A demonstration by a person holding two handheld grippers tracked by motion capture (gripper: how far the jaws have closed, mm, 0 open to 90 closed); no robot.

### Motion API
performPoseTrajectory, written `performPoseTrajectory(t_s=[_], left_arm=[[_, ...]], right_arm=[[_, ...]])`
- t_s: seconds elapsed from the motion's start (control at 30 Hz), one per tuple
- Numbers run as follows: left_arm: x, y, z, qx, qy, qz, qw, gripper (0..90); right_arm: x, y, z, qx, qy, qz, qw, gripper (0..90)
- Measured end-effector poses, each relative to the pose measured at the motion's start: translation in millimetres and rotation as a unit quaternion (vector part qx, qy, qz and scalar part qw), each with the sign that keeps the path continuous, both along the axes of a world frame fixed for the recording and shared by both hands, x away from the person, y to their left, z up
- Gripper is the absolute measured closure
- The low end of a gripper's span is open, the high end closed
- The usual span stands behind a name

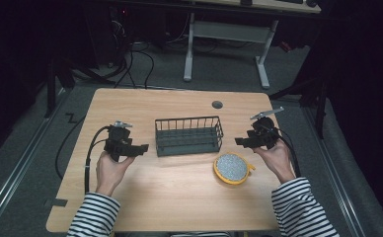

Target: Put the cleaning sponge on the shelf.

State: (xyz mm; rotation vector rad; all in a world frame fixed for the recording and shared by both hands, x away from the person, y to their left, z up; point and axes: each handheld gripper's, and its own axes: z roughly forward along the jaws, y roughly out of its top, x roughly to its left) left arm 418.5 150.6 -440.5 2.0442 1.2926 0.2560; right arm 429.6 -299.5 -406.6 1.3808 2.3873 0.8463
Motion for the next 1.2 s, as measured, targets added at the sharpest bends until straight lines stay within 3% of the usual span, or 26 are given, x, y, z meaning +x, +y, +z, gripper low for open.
performPoseTrajectory(t_s=[0.2, 0.47, 0.73, 1.13, 1.2], left_arm=[[-17.7, 8.2, -21.4, 0.015, 0.004, 0.005, 0.9999, 27.2], [-35.0, 14.8, -54.3, 0.021, 0.021, 0.015, 0.9994, 25.6], [-41.2, 12.9, -68.0, 0.049, 0.013, 0.022, 0.9985, 24.3], [-46.7, 12.7, -79.6, 0.060, -0.001, 0.032, 0.9977, 24.4], [-48.2, 11.5, -81.3, 0.063, -0.012, 0.037, 0.9972, 24.4]], right_arm=[[-15.6, -2.9, -5.6, -0.008, 0.003, 0.008, 0.9999, 33.2], [-28.7, -4.8, -18.6, -0.014, 0.027, 0.017, 0.9994, 31.9], [-29.0, -1.0, -34.8, -0.026, 0.053, 0.023, 0.9980, 29.9], [-17.5, 5.1, -51.6, -0.044, 0.085, 0.021, 0.9952, 28.4], [-13.7, 4.0, -54.1, -0.044, 0.088, 0.018, 0.9950, 28.2]])
